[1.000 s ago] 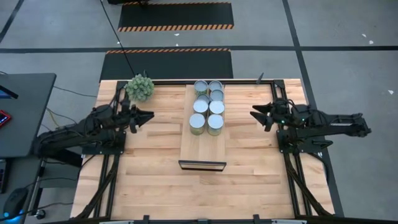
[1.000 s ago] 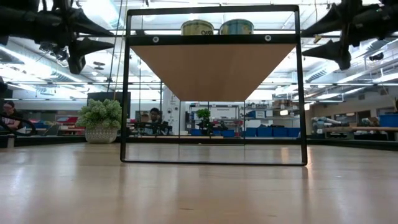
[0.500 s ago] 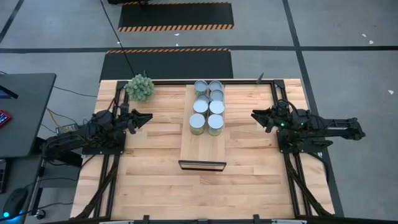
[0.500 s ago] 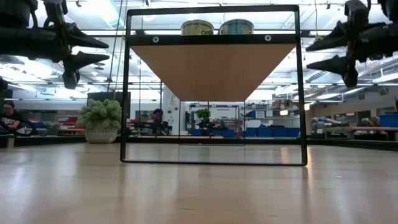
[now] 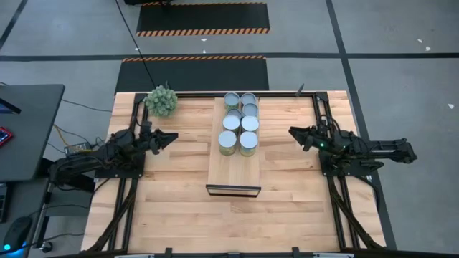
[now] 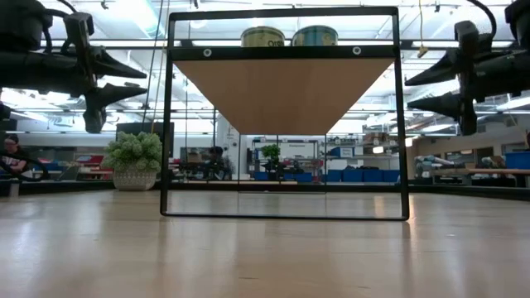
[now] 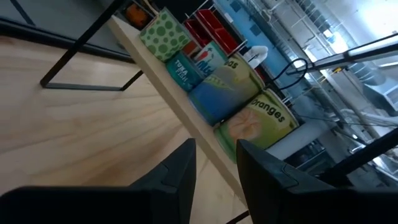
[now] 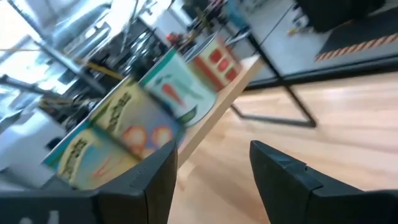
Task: Pick and place cans onto a shelf
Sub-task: Return to Home Position
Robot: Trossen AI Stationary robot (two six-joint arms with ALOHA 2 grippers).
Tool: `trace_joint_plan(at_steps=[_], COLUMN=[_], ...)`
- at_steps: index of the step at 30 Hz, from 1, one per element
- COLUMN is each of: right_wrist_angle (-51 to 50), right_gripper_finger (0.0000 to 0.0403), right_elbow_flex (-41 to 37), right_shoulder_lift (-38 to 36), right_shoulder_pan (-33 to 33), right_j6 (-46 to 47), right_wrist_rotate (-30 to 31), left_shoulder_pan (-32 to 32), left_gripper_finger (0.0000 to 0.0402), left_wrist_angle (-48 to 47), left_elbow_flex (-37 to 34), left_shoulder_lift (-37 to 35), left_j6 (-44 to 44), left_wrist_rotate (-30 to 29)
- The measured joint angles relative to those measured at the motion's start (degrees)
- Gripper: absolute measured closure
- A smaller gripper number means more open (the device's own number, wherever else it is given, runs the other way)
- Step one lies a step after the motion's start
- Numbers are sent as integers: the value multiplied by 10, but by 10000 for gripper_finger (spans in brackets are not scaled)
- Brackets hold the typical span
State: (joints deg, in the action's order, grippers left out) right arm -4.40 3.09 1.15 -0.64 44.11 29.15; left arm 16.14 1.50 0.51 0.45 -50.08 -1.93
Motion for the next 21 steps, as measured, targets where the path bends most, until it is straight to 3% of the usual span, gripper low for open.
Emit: trace_joint_plan(at_steps=[6, 12, 21], right_wrist_angle=[0, 0, 0], right_gripper_finger=[194, 194, 194], right_elbow_flex=[0, 0, 0], right_shoulder_lift=[3, 3, 3], right_shoulder_pan=[0, 0, 0], right_j6=[-52, -66, -68], right_wrist_rotate=[47, -5, -14], left_shoulder_pan=[0, 0, 0], left_gripper_finger=[281, 281, 280], left_wrist_angle=[-1, 4, 6], left_elbow_flex=[0, 0, -1], left_shoulder_lift=[3, 3, 3], left_j6=[27, 44, 43], left_wrist_rotate=[-6, -9, -9])
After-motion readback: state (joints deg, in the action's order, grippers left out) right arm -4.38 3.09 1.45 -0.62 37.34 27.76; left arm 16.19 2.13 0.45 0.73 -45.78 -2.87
